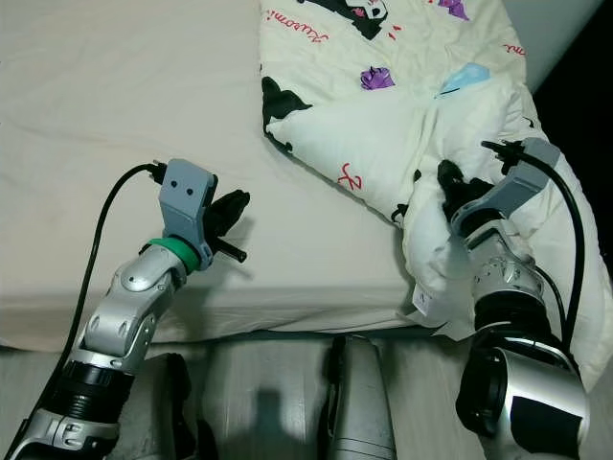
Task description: Clean up the room
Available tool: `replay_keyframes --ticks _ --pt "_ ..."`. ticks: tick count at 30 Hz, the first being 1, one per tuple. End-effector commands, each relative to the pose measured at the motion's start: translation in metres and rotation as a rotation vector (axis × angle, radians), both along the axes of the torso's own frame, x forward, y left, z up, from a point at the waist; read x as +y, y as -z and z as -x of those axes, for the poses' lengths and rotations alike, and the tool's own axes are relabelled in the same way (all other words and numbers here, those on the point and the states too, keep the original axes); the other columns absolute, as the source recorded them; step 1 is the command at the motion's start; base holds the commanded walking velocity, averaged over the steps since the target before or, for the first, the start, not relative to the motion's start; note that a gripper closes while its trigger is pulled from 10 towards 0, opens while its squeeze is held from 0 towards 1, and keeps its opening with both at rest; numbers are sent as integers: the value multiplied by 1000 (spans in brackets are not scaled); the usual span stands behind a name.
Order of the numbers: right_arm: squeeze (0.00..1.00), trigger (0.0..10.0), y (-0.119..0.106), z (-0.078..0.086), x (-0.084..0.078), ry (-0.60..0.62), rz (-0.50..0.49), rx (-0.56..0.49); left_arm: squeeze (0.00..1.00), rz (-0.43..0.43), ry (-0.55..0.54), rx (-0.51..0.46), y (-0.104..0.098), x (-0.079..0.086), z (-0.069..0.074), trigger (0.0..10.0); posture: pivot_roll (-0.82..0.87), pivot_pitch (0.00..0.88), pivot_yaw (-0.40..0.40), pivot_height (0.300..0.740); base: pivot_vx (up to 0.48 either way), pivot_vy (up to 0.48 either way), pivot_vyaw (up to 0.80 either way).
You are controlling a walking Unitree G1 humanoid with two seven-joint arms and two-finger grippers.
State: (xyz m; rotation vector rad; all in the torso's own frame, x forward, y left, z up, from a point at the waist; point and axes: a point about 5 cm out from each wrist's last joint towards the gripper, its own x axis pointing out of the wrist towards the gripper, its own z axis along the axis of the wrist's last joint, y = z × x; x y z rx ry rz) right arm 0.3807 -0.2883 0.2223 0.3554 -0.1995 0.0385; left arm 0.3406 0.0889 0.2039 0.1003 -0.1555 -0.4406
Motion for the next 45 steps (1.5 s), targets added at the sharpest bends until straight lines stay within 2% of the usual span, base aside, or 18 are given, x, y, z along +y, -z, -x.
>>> replay_keyframes --ticks 1,14,15,16,19,20,23,24,27,29,30,31,34,37,39,41,42,45 --pt "0 0 10 4 -5 10 -13 26 0 -11 6 21 6 -1 2 10000 -46 262 75 555 0 0 0" --pt "0 0 7 5 0 -62 29 -18 0 -10 6 22 7 -2 2 10000 -46 262 75 555 0 0 0" --pt "0 0 6 5 14 -124 187 -37 0 -7 2 20 5 -1 1 10000 -54 266 72 555 0 0 0" --pt "0 0 6 5 14 -124 187 -37 0 -7 2 20 5 -1 1 10000 -54 266 72 555 0 0 0" --pt "0 0 1 5 38 -220 376 -93 0 1 -4 17 3 1 1 10000 -54 266 72 555 0 0 0" --pt "0 0 1 5 38 -220 376 -93 0 1 -4 17 3 1 1 10000 -54 266 72 555 0 0 0" --pt "0 0 -5 8 76 -389 440 -186 0 33 -13 -21 -13 4 0 10000 -56 270 69 555 0 0 0" --pt "0 0 -5 8 76 -389 440 -186 0 33 -13 -21 -13 4 0 10000 -56 270 69 555 0 0 0" --pt "0 0 13 20 138 -708 504 -189 0 101 -116 -175 -63 22 -2 10000 -45 273 56 555 0 0 0" --pt "0 0 13 20 138 -708 504 -189 0 101 -116 -175 -63 22 -2 10000 -45 273 56 555 0 0 0" --pt "0 0 22 25 154 -795 518 -175 0 116 -157 -225 -77 28 -1 10000 -38 274 51 555 0 0 0" --pt "0 0 22 25 154 -795 518 -175 0 116 -157 -225 -77 28 -1 10000 -38 274 51 555 0 0 0" --pt "0 0 62 58 202 -1069 595 -110 0 158 -220 -340 -110 41 9 10000 -24 276 38 555 0 0 0" --pt "0 0 77 79 214 -1188 617 -73 0 169 -178 -345 -116 38 15 10000 -24 276 38 555 0 0 0" --pt "0 6392 85 97 217 -1272 630 -46 0 163 -133 -334 -114 31 18 10000 -27 278 33 555 0 0 0" --pt "0 6392 86 104 217 -1307 626 -41 0 160 -124 -326 -112 29 19 10000 -27 278 33 555 0 0 0" --pt "0 10000 84 113 219 -1364 599 -58 0 158 -114 -317 -110 26 19 10000 -27 278 33 555 0 0 0" --pt "0 10000 69 128 225 -1479 475 -122 0 154 -99 -294 -104 19 17 10000 -27 278 33 555 0 0 0"
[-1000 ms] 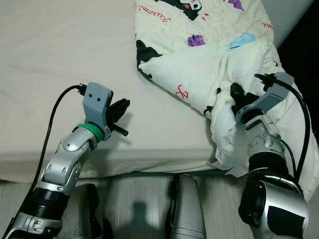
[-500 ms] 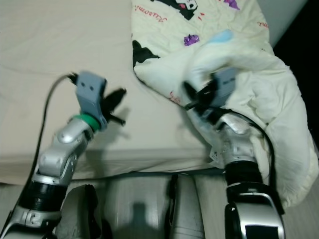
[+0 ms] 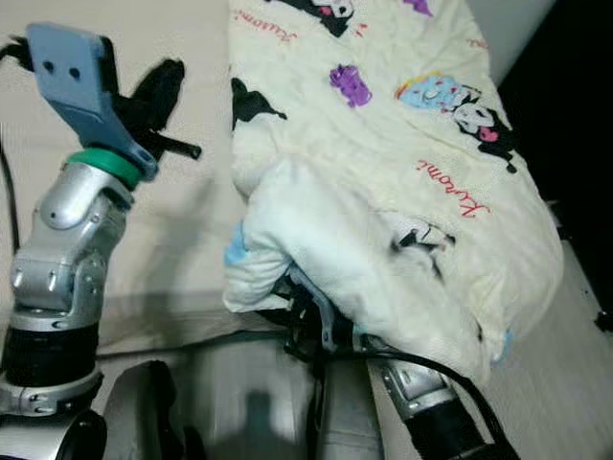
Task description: Clean up the room
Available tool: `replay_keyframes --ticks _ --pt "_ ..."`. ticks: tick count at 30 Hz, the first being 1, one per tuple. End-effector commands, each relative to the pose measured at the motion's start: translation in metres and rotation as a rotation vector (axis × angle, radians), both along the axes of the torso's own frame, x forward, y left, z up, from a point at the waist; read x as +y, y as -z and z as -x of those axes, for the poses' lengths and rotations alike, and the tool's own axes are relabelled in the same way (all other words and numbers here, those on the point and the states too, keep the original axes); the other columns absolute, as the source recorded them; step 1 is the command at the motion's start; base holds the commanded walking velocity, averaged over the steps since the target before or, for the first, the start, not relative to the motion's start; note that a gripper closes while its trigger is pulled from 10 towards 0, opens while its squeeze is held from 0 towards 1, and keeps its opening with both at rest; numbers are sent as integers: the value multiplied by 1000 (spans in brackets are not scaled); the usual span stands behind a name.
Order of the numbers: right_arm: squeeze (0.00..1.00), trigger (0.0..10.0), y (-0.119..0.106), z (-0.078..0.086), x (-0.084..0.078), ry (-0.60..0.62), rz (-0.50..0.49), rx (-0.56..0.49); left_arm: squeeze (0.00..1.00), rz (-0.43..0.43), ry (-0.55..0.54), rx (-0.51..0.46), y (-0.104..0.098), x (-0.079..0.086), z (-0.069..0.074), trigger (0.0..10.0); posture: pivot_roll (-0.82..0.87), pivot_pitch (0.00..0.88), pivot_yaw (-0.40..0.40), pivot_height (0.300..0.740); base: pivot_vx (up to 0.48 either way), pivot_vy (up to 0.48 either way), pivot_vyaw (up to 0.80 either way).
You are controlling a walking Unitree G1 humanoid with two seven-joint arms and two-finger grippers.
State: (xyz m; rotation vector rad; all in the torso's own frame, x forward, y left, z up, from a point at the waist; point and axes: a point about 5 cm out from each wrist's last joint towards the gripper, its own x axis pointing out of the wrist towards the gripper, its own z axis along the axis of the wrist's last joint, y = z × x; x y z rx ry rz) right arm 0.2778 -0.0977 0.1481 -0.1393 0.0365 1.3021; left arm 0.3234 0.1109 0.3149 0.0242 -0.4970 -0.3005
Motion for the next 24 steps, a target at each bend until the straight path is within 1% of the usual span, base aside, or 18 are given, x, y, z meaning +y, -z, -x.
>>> replay_keyframes --ticks 1,3,5,6,7,8,9,10,11,13,14,15,18,20,21,22,23,24 --pt "0 10000 -5 25 34 -240 -89 39 0 -3 11 26 7 -3 0 10000 -27 278 33 555 0 0 0" --pt "0 10000 -15 29 36 -280 -145 80 0 -3 15 35 8 -5 -1 10000 -27 278 33 555 0 0 0" --pt "0 10000 -18 33 37 -337 -158 141 0 -8 20 42 8 -8 -1 10000 -27 278 33 555 0 0 0" --pt "0 10000 -15 36 37 -355 -125 155 0 -15 24 43 8 -9 -1 10000 -27 278 33 555 0 0 0" --pt "0 10000 -15 36 37 -355 -125 155 0 -15 24 43 8 -9 -1 10000 -27 278 33 555 0 0 0" --pt "0 10000 -4 39 35 -348 -24 151 0 -28 28 41 8 -11 0 10000 -50 272 36 555 0 0 0" --pt "0 10000 -4 39 35 -348 -24 151 0 -28 28 41 8 -11 0 10000 -50 272 36 555 0 0 0" --pt "0 10000 3 40 33 -335 31 141 0 -32 29 39 8 -11 0 10000 -55 271 31 555 0 0 0" --pt "1000 10000 11 45 28 -335 84 149 0 -33 27 41 8 -11 0 10000 -55 271 31 555 0 0 0" --pt "1000 10000 16 49 25 -339 116 159 0 -33 26 42 8 -11 -1 10000 -55 271 31 555 0 0 0" --pt "1000 10000 19 67 15 -405 147 206 0 -37 26 47 10 -10 -1 10000 -53 269 30 555 0 0 0" --pt "1000 10000 17 74 10 -435 150 238 0 -45 31 53 11 -11 -1 10000 -53 269 30 555 0 0 0" --pt "1000 10000 13 84 3 -473 149 281 0 -63 40 66 14 -11 -1 10000 -57 263 34 555 0 0 0" --pt "1000 10000 0 96 -4 -518 103 335 0 -105 81 115 24 -13 -2 10000 -58 258 36 555 0 0 0" --pt "0 10000 -6 105 -6 -559 85 359 0 -152 87 132 30 -13 -3 10000 -59 253 39 555 0 0 0" --pt "0 10000 -10 110 -8 -586 76 373 0 -183 89 141 33 -12 -4 10000 -59 253 39 555 0 0 0" --pt "0 10000 -10 110 -8 -586 76 373 0 -183 89 141 33 -12 -4 10000 -59 253 39 555 0 0 0" --pt "0 10000 -16 116 -8 -602 14 422 0 -223 93 173 42 -10 -6 10000 -63 247 40 555 0 0 0"
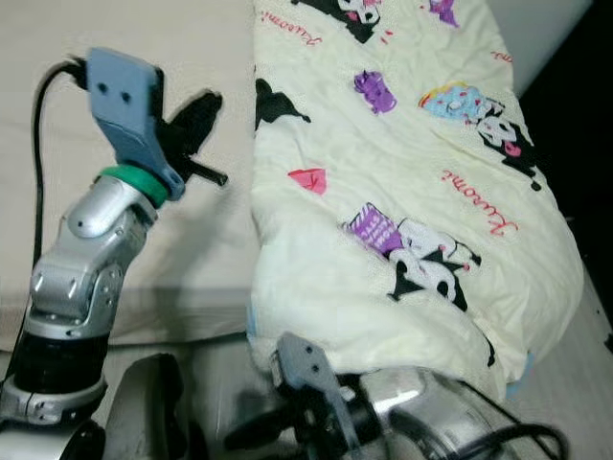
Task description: Clean up the room
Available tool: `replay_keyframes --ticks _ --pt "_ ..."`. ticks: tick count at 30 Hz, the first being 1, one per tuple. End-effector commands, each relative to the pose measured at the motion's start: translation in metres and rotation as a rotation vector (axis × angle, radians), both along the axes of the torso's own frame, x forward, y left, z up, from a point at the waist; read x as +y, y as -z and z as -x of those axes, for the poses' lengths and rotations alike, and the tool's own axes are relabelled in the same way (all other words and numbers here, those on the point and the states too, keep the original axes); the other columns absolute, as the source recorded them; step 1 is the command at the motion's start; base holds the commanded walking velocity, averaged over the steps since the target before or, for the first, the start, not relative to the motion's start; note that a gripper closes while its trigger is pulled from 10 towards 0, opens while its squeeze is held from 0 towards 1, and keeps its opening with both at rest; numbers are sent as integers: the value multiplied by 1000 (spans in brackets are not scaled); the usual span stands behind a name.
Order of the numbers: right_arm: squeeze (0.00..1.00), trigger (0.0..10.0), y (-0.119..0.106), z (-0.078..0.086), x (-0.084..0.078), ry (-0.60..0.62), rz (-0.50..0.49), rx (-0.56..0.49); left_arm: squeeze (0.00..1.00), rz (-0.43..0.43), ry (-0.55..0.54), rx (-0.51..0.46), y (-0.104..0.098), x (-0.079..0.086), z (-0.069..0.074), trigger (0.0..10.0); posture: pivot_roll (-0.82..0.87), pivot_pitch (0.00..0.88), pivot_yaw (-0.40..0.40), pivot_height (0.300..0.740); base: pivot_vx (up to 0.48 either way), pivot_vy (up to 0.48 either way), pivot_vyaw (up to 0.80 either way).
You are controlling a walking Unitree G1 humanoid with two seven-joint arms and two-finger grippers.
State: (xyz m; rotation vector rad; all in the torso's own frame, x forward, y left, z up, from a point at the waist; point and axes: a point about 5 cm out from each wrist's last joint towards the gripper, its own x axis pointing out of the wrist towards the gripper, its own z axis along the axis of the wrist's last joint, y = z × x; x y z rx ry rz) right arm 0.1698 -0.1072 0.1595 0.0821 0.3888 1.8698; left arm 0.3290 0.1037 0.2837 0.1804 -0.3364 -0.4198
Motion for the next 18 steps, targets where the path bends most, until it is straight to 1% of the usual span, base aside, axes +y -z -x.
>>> replay_keyframes --ticks 1,2,3,4,5,6,7,8,9,10,11,12,13,14,15,16,17,18 --pt "0 10000 -8 12 2 -39 -68 90 0 -62 3 50 17 0 -3 10000 -63 247 40 555 0 0 0" --pt "0 10000 -9 12 4 -9 -95 123 0 -71 15 73 22 1 -5 10000 -63 247 40 555 0 0 0" --pt "0 10000 -10 9 5 29 -117 137 0 -88 29 94 28 0 -6 10000 -66 240 36 555 0 0 0" --pt "0 10000 -10 9 5 29 -117 137 0 -88 29 94 28 0 -6 10000 -66 240 36 555 0 0 0" --pt "0 10000 -11 5 5 64 -132 122 0 -103 39 99 32 -2 -7 10000 -66 240 36 555 0 0 0" --pt "0 10000 -17 -7 4 136 -164 96 0 -103 81 115 35 -7 -5 10000 -66 240 36 555 0 0 0" --pt "0 10000 -17 -7 4 136 -164 96 0 -103 81 115 35 -7 -5 10000 -66 240 36 555 0 0 0" --pt "0 10000 -34 -28 3 260 -235 3 0 -125 117 134 42 -14 -2 10000 -66 240 36 555 0 0 0" --pt "0 10000 -52 -47 -3 381 -275 -130 0 -165 166 173 54 -20 2 10000 -72 239 43 555 0 0 0" --pt "0 10000 -67 -68 -15 539 -261 -285 0 -240 209 217 71 -24 8 10000 -77 242 46 555 0 0 0" --pt "0 10000 -67 -68 -15 539 -261 -285 0 -240 209 217 71 -24 8 10000 -77 242 46 555 0 0 0" --pt "0 10000 -76 -82 -28 658 -223 -413 0 -294 256 263 85 -26 15 10000 -77 242 46 555 0 0 0" --pt "0 10000 -80 -89 -37 721 -185 -485 0 -324 287 291 93 -26 19 10000 -77 242 46 555 0 0 0" --pt "0 10000 -82 -94 -46 782 -159 -536 0 -340 306 312 99 -25 22 10000 -80 243 49 555 0 0 0" --pt "0 10000 -82 -96 -50 812 -148 -558 0 -344 315 322 102 -24 24 10000 -80 243 49 555 0 0 0" --pt "0 10000 -74 -109 -69 936 -90 -584 0 -327 326 388 112 -19 28 10000 -71 248 52 555 0 0 0" --pt "0 10000 -74 -109 -69 936 -90 -584 0 -327 326 388 112 -19 28 10000 -71 248 52 555 0 0 0" --pt "0 10000 -69 -116 -84 1023 -44 -600 0 -312 335 437 120 -15 31 10000 -71 248 52 555 0 0 0"
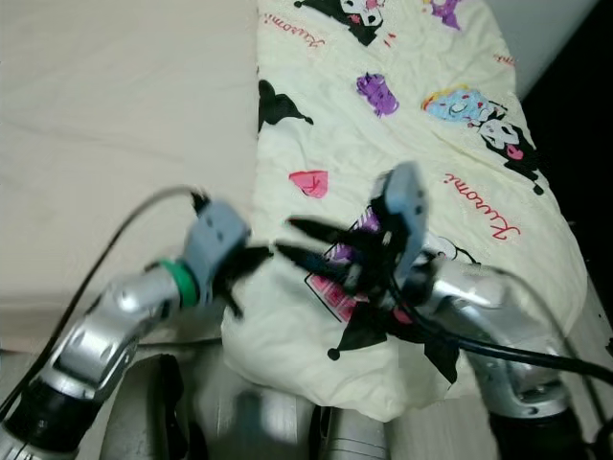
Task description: Clean up the room
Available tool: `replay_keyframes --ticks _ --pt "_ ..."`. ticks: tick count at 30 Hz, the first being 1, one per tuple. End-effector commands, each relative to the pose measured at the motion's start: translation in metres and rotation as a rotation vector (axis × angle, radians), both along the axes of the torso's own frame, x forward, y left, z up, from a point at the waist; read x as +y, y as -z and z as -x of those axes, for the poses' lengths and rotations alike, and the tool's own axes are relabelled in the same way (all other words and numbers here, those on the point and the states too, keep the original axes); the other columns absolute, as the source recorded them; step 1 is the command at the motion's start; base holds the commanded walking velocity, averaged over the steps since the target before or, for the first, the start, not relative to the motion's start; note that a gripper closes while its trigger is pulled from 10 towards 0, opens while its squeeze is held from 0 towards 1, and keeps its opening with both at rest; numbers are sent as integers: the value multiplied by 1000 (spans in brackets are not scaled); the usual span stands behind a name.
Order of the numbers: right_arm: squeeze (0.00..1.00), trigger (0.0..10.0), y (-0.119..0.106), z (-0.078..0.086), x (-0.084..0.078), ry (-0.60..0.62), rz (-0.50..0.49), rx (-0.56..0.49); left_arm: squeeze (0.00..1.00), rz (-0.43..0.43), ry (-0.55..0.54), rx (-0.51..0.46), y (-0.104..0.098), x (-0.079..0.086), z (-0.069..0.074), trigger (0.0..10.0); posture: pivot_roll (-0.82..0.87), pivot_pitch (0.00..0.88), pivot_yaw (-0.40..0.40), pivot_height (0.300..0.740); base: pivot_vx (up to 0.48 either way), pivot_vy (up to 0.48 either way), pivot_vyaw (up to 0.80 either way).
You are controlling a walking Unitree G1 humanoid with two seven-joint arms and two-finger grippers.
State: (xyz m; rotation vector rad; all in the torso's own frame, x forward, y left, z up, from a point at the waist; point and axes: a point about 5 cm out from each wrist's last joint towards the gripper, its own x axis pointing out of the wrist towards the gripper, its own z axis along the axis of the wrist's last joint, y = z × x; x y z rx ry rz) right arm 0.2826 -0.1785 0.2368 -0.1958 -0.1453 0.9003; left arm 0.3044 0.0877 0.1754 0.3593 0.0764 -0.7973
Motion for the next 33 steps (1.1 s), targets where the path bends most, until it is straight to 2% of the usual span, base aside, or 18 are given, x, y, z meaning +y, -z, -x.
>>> replay_keyframes --ticks 1,6,7,8,10,11,12,16,19,21,22,24,25,28,29,30,32,33 --pt "0 10000 21 -13 -27 162 31 34 0 -7 6 107 22 4 8 10000 -65 252 53 555 0 0 0" --pt "0 10000 38 -23 -39 224 18 83 0 -74 -26 86 33 9 7 10000 -65 252 53 555 0 0 0" --pt "0 10000 50 -34 -44 270 4 110 0 -131 -49 89 43 11 8 10000 -50 261 53 555 0 0 0" --pt "0 10000 50 -34 -44 270 4 110 0 -131 -49 89 43 11 8 10000 -50 261 53 555 0 0 0" --pt "0 10000 61 -50 -46 320 -8 133 0 -243 -60 115 60 20 13 10000 -32 277 56 555 0 0 0" --pt "0 10000 61 -50 -46 320 -8 133 0 -243 -60 115 60 20 13 10000 -32 277 56 555 0 0 0" --pt "0 10000 59 -61 -47 338 -10 125 0 -334 -34 125 69 30 19 10000 -32 277 56 555 0 0 0" --pt "0 10000 47 -72 -41 319 -28 97 0 -398 -26 122 69 43 22 10000 -7 289 60 555 0 0 0" --pt "0 10000 44 -77 -30 267 -55 97 0 -343 -48 125 60 45 21 10000 0 293 61 555 0 0 0" --pt "0 10000 54 -75 -11 166 -73 142 0 -215 -76 117 44 42 15 10000 3 297 56 555 0 0 0" --pt "0 10000 54 -75 -11 166 -73 142 0 -215 -76 117 44 42 15 10000 3 297 56 555 0 0 0" --pt "0 10000 83 -60 14 42 -57 242 0 -39 -128 103 20 38 5 10000 12 302 46 555 0 0 0" --pt "0 10000 83 -60 14 42 -57 242 0 -39 -128 103 20 38 5 10000 12 302 46 555 0 0 0" --pt "0 10000 125 -25 30 -58 -19 355 0 98 -149 68 -5 35 -5 10000 4 306 41 555 0 0 0" --pt "0 10000 125 -25 30 -58 -19 355 0 98 -149 68 -5 35 -5 10000 4 306 41 555 0 0 0" --pt "0 10000 138 -8 29 -90 7 388 0 113 -143 56 -9 33 -5 10000 -4 309 42 555 0 0 0" --pt "0 10000 138 -8 29 -90 7 388 0 113 -143 56 -9 33 -5 10000 -4 309 42 555 0 0 0" --pt "0 10000 151 13 25 -130 74 417 0 124 -132 53 -12 31 -6 10000 -18 312 45 555 0 0 0"
